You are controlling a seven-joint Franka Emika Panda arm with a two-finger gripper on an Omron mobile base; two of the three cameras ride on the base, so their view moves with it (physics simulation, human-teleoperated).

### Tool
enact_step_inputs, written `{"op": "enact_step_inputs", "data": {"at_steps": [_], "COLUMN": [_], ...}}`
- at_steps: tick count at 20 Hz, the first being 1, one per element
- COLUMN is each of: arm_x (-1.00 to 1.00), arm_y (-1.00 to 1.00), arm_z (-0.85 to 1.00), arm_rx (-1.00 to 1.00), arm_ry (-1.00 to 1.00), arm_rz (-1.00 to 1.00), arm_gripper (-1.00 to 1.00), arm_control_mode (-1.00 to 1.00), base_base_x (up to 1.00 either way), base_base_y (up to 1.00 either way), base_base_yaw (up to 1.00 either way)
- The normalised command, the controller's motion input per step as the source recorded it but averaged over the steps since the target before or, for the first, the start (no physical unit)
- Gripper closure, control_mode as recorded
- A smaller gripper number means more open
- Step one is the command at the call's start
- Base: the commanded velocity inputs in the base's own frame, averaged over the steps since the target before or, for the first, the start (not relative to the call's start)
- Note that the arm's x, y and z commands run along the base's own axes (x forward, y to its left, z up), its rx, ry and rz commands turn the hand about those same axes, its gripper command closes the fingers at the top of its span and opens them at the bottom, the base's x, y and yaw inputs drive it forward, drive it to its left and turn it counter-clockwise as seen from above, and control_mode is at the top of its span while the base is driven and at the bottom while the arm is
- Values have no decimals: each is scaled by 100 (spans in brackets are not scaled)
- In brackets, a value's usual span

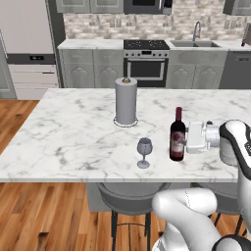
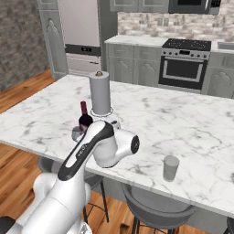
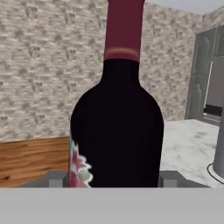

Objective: There is a wine glass and glass cup on the dining counter. Place the wine bottle next to the wine glass and the juice bottle next to the glass cup.

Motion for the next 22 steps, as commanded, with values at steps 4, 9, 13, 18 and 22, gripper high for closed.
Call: {"op": "enact_step_inputs", "data": {"at_steps": [4,9,13,18,22], "arm_x": [25,27,19,13,2], "arm_y": [3,11,4,0,0], "arm_z": [-20,-9,-8,-9,-18], "arm_rx": [0,-1,-3,0,0], "arm_ry": [-13,-1,0,3,0], "arm_rz": [-18,-19,-14,-2,0], "arm_gripper": [100,100,100,100,100], "arm_control_mode": [-100,-100,-100,-100,-100], "base_base_x": [0,0,0,0,0], "base_base_y": [0,0,0,0,0], "base_base_yaw": [0,0,0,0,0]}}
